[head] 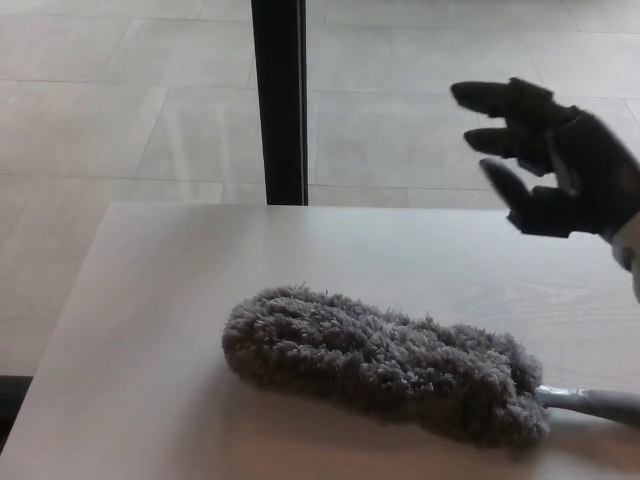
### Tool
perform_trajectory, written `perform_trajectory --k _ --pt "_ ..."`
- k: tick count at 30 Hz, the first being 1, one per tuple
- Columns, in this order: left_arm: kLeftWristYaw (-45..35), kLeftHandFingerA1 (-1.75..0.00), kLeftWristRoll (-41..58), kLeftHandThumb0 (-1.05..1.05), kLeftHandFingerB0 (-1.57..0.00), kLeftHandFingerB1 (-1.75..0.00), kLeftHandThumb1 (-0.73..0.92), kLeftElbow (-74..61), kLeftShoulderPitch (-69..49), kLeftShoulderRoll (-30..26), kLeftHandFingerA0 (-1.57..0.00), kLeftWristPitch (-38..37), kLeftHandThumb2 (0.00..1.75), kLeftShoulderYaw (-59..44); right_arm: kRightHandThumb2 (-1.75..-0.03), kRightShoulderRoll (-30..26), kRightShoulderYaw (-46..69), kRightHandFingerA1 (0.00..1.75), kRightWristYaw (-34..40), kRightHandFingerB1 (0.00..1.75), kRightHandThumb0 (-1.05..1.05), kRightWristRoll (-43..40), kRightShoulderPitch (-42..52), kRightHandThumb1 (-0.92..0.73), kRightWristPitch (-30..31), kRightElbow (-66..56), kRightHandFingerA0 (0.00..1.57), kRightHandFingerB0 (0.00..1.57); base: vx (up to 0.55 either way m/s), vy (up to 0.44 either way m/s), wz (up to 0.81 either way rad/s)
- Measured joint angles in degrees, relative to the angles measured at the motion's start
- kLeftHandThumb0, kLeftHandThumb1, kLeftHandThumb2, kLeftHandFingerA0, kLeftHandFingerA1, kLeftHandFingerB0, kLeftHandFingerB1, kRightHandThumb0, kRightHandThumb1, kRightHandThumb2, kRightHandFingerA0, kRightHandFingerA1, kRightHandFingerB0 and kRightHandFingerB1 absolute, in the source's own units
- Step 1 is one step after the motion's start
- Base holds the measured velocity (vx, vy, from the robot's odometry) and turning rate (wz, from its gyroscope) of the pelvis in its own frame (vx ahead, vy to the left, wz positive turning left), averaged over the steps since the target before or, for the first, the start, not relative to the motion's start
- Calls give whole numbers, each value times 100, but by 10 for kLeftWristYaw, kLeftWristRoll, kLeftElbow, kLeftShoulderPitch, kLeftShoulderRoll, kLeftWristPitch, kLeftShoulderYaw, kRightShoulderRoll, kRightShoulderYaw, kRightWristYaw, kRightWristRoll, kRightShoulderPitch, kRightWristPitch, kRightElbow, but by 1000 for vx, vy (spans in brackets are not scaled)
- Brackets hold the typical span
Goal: The robot uses its right hand to pick up the duster kept in the middle of the desk and use it to wipe the desk by swiping its surface twice
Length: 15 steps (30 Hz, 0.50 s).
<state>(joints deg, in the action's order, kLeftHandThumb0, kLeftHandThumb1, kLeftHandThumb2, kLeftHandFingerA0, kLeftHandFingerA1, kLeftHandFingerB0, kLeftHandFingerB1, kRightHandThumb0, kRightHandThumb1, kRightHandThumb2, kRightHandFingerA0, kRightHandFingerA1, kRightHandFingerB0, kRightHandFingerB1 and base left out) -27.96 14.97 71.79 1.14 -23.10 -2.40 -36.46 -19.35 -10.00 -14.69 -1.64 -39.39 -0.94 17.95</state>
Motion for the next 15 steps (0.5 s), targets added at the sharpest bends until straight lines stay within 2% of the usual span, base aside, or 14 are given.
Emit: perform_trajectory --k 1,2,4,7,8,10,11,13,14,15 --pt "0 -86 0 -63 -13 -74 51 0 0 0 -33 0 115 0 -66 1 -18 43 1 29 -73 10 -5 -82 0 11 23 25 0 0 0" --pt "-1 -132 0 -98 -17 -118 92 0 0 0 -34 0 63 0 -65 2 -28 43 1 29 -71 15 -8 -80 0 17 22 26 0 0 0" --pt "-1 -138 0 -98 -15 -126 91 1 0 0 -31 0 68 0 -65 4 -61 46 2 30 -71 35 -18 -80 1 39 24 29 0 0 0" --pt "-2 -138 0 -97 -15 -124 91 1 0 0 -32 0 68 1 -64 7 -103 45 5 30 -69 61 -24 -78 1 68 25 31 0 0 0" --pt "-2 -86 0 -63 -12 -74 54 1 0 0 -33 0 117 1 -64 7 -117 46 6 31 -70 70 -25 -78 2 77 25 32 0 0 0" --pt "-2 -85 0 -62 -13 -73 53 1 1 0 -30 0 116 2 -64 9 -140 46 8 31 -72 85 -28 -78 3 90 26 33 0 0 0" --pt "-3 -137 0 -97 -15 -125 92 1 1 0 -29 0 68 2 -64 10 -155 46 9 31 -73 95 -28 -78 3 98 26 33 0 0 0" --pt "-3 -133 0 -97 -18 -118 92 1 1 0 -34 0 64 3 -65 11 -177 48 12 32 -73 108 -29 -80 3 109 22 29 0 0 0" --pt "-4 -108 0 -99 -34 -93 68 1 1 0 -56 0 113 3 -64 11 -193 49 13 33 -71 117 -29 -79 3 117 23 29 0 0 0" --pt "-4 -108 0 -100 -35 -94 68 1 2 0 -56 0 113 3 -64 11 -204 49 15 34 -70 124 -29 -78 3 122 22 29 0 0 0"
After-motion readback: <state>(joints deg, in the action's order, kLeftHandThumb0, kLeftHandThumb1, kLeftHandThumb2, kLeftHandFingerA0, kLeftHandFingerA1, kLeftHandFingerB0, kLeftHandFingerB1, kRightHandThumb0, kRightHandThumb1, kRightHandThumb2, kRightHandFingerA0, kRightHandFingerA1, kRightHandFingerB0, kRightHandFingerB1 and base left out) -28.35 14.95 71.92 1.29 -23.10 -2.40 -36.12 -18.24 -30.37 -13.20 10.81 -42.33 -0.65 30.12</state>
